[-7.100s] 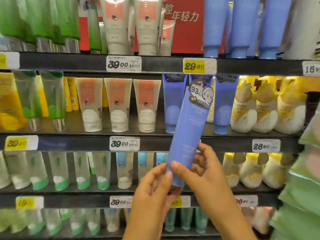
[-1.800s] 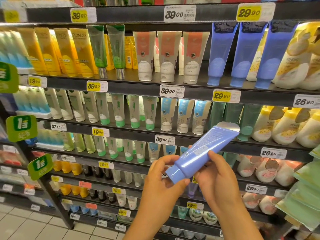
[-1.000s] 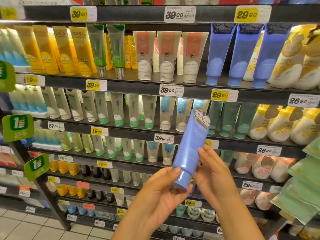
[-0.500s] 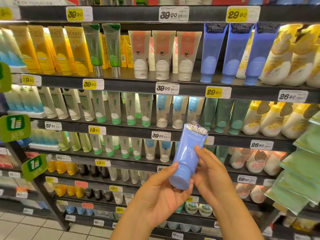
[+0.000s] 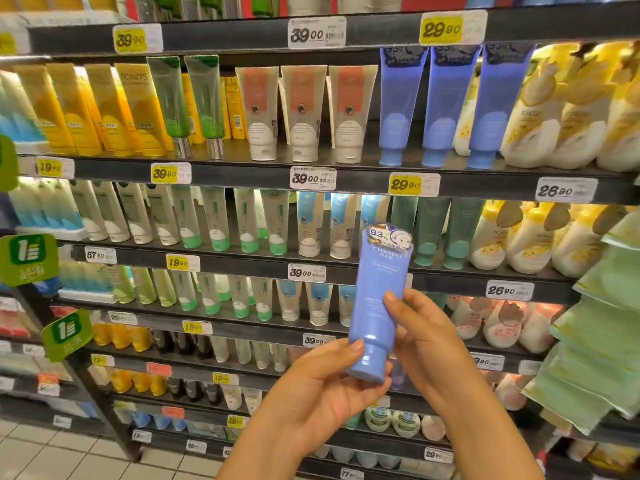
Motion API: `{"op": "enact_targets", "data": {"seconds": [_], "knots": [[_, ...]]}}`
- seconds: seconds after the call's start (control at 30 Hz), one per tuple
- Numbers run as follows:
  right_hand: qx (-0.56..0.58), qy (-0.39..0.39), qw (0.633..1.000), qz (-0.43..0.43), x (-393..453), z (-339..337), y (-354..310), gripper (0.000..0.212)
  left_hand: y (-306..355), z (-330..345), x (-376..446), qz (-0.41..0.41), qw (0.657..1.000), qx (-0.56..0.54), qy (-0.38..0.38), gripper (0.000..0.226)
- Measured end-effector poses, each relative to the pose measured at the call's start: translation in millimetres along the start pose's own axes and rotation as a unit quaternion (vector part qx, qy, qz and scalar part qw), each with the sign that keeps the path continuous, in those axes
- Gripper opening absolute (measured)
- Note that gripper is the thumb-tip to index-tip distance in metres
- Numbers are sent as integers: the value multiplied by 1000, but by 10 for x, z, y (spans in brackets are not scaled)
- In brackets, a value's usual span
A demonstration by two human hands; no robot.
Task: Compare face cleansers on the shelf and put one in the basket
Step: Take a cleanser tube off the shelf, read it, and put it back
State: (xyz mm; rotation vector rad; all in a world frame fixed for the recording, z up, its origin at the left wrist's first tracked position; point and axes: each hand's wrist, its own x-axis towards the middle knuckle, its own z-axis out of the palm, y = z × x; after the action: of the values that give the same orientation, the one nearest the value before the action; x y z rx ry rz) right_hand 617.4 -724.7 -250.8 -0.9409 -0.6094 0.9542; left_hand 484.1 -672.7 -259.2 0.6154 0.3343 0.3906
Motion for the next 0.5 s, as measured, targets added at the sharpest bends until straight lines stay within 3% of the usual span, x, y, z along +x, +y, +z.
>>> {"op": "enact_targets", "data": {"seconds": [0.2, 0.33, 0.5], "knots": [[-38, 2, 997, -72, 47, -239, -235, 47, -136, 193, 229, 50, 998, 41, -1, 37], [-42, -6, 993, -106, 67, -367, -400, 44, -192, 326, 396, 101, 988, 116, 11, 49], [-53, -29, 985, -159, 125, -411, -570, 42, -208, 555, 493, 165, 935, 310, 53, 49]]}}
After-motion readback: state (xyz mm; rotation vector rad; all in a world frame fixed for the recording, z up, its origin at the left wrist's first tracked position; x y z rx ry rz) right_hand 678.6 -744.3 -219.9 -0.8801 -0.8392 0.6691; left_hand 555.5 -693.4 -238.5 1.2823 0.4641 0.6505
